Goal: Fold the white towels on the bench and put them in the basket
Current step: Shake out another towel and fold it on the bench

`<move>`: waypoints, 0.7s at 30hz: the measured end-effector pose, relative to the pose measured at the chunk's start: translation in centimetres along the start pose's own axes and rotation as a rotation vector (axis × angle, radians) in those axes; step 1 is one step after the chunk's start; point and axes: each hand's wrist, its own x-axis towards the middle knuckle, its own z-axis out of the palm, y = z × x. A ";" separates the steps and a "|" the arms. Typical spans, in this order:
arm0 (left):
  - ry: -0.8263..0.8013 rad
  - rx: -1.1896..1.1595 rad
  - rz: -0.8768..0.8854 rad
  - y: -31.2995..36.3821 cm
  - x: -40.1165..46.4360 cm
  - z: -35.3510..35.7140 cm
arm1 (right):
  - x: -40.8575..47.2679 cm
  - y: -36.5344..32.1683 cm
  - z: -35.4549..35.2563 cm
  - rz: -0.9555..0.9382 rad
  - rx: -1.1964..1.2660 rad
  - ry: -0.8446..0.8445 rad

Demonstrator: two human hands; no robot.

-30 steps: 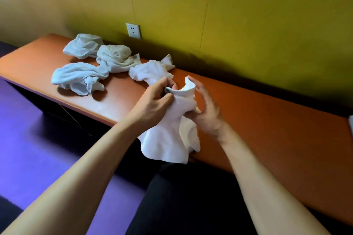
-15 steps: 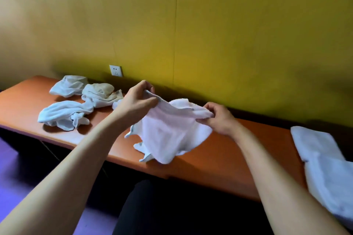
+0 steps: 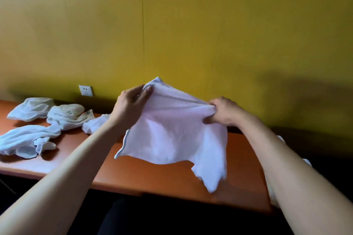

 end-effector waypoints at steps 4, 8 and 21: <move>0.145 -0.013 0.014 0.4 1.4 -0.5 | -1.4 1.9 -1.2 0.096 -0.219 -0.192; 0.215 0.054 -0.022 -0.7 2.8 -1.6 | -2.9 4.8 -1.4 0.030 -0.151 -0.286; 0.405 0.041 -0.230 -4.3 -0.1 -4.5 | -10.6 14.8 2.6 0.407 -0.287 -0.294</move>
